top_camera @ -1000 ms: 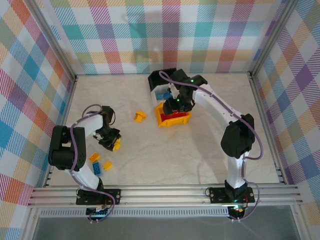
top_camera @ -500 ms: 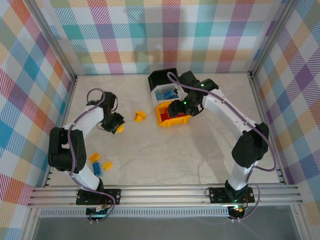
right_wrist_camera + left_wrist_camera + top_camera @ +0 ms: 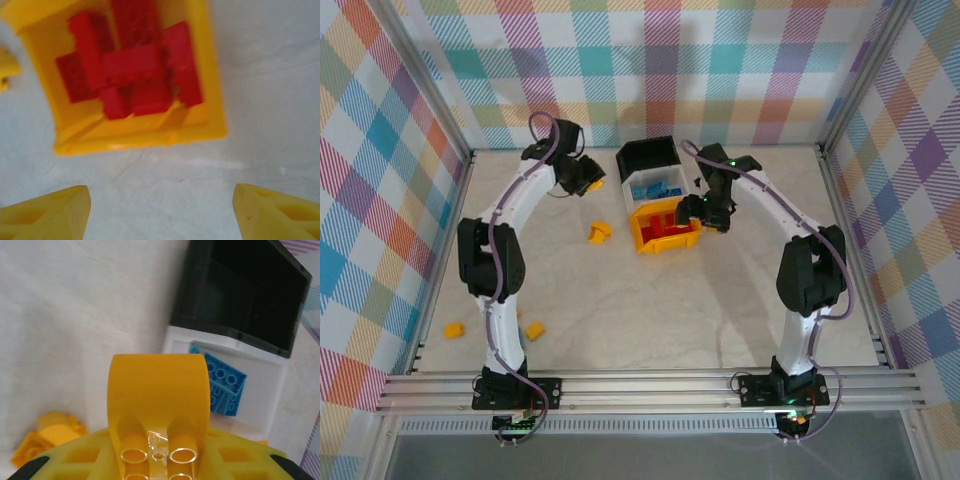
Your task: Sort the legos into containers by color
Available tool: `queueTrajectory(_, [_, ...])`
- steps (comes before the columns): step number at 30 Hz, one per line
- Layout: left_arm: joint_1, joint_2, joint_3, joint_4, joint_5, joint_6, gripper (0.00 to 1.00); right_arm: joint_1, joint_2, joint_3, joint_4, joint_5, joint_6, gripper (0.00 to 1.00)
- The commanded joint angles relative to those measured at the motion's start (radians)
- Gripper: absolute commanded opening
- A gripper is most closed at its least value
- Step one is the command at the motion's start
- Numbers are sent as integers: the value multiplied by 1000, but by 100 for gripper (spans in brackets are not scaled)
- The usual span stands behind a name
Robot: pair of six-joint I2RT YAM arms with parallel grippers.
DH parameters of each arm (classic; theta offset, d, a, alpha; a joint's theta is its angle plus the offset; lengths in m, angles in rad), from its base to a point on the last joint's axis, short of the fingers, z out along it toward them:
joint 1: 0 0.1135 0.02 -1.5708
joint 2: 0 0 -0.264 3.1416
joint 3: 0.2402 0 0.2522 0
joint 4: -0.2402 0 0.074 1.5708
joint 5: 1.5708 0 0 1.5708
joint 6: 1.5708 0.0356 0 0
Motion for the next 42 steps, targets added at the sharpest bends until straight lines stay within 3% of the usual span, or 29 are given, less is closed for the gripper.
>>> queueTrajectory(1, [-36,26,86,-75,40,51,35,-50,87,69,33,-36,-16,75])
queueTrajectory(6, [-42,37,111,-91,54,65,36,-62,237,188,-5,-47,-142,70])
queueTrajectory(12, [-42,42,134,-125,63,82,36,-60,273,161,18,-51,-175,63])
queueTrajectory(15, [-43,43,134,-128,69,83,36,-58,264,114,33,-70,-178,52])
queueTrajectory(18, [-43,45,138,-123,78,84,36,-49,215,43,35,-61,-202,36])
queueTrajectory(23, [-46,68,166,-120,97,88,37,-23,73,-141,38,-9,-241,24])
queueTrajectory(31, [-80,159,296,-155,126,120,37,10,-104,-330,20,31,-340,22])
queueTrajectory(42, [-145,337,451,-183,150,138,37,130,-91,-350,47,-25,-436,22])
